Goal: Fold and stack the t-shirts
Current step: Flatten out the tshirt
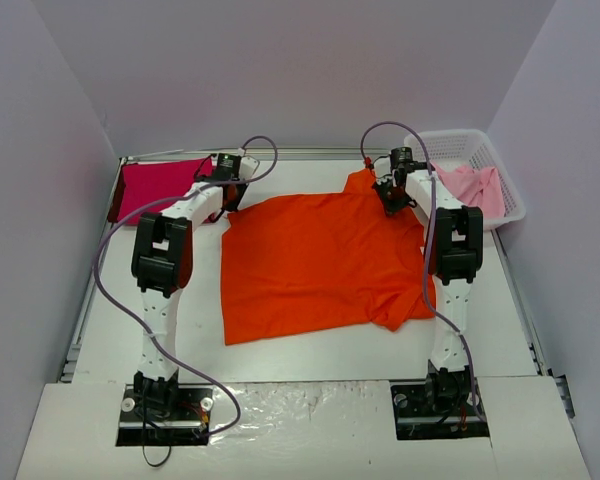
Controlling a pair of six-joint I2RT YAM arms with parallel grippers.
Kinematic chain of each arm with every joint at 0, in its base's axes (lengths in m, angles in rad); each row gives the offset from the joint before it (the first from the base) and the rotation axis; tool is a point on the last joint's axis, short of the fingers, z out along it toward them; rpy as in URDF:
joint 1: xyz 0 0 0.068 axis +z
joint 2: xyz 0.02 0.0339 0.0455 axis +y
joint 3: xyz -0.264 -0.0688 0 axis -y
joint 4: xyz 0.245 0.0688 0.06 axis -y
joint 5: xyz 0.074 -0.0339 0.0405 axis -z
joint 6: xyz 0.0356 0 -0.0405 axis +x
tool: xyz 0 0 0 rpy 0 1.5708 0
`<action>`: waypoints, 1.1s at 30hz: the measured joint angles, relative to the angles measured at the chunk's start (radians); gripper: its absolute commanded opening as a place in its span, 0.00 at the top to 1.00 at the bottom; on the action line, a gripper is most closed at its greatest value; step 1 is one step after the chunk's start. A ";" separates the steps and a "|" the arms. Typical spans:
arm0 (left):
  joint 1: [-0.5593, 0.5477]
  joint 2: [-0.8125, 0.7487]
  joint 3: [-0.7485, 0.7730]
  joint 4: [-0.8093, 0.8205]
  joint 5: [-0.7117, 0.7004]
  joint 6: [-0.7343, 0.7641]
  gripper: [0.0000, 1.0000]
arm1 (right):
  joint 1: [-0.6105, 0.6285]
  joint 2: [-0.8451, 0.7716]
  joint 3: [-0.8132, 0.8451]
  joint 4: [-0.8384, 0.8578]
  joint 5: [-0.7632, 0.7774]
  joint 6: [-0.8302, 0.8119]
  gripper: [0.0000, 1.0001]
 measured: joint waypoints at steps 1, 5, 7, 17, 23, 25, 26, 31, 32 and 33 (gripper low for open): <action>0.000 -0.002 -0.001 0.000 0.003 -0.001 0.98 | 0.000 0.000 0.000 0.000 0.000 0.000 1.00; 0.000 -0.026 -0.022 -0.010 0.031 -0.005 0.98 | -0.001 0.000 0.000 0.003 0.007 0.000 1.00; -0.001 -0.042 -0.036 -0.021 0.051 -0.006 0.98 | -0.001 0.000 0.000 0.003 0.008 0.000 1.00; -0.006 -0.022 -0.031 -0.093 0.100 -0.009 0.98 | -0.001 0.000 -0.006 0.012 0.010 -0.007 1.00; -0.016 0.051 0.076 -0.160 0.085 0.001 0.98 | -0.001 0.000 -0.008 0.019 0.015 -0.017 1.00; -0.017 0.069 0.109 -0.190 0.084 0.003 0.98 | -0.001 -0.001 -0.010 0.021 0.015 -0.020 1.00; -0.017 0.077 0.126 -0.203 0.084 0.003 0.98 | -0.001 -0.001 -0.011 0.023 0.015 -0.021 1.00; -0.017 0.122 0.211 -0.261 0.073 0.003 0.98 | -0.001 -0.005 -0.018 0.029 0.015 -0.024 1.00; -0.017 0.134 0.232 -0.271 0.067 0.003 0.98 | -0.001 -0.005 -0.018 0.030 0.015 -0.024 1.00; -0.017 0.149 0.256 -0.285 0.062 0.003 0.98 | -0.001 -0.005 -0.020 0.031 0.015 -0.024 1.00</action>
